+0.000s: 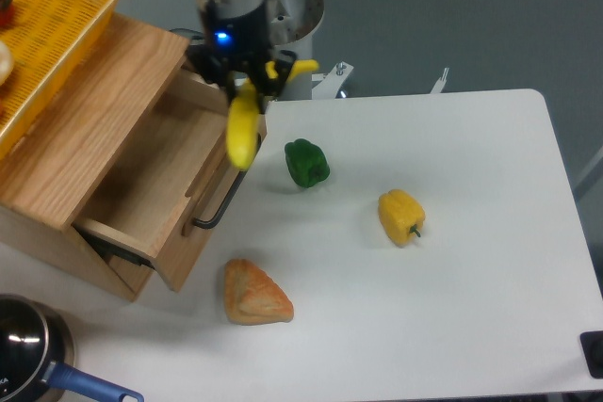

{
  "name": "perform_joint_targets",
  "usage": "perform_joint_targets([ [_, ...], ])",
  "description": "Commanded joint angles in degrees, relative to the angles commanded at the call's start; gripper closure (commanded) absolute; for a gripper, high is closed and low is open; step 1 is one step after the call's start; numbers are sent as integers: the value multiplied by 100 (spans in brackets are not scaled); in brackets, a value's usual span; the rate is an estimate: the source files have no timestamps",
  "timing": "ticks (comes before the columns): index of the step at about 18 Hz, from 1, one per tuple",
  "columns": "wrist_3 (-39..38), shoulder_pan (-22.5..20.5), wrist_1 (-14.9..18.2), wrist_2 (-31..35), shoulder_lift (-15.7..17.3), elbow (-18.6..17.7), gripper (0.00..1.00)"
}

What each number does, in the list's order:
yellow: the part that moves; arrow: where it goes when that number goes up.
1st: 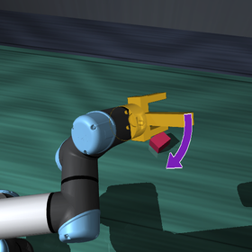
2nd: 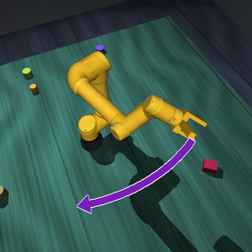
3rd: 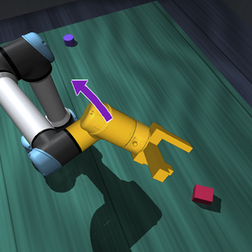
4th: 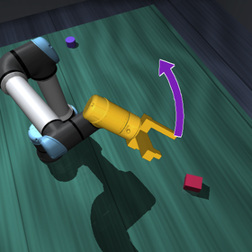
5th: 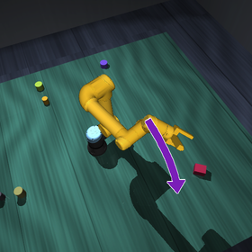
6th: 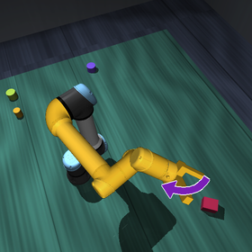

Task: Place the banana in the top drawer
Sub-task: 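Carry the banana over the green pepper toward the open wooden drawer, then lower the banana into the open drawer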

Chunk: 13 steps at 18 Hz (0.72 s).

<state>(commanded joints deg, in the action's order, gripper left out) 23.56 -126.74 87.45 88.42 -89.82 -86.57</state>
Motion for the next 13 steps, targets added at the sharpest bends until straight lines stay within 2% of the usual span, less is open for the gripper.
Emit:
perform_joint_targets([
  [9, -123, 316, -35, -141, -290, 44, 87],
  [13, -132, 317, -26, -273, -343, 44, 86],
])
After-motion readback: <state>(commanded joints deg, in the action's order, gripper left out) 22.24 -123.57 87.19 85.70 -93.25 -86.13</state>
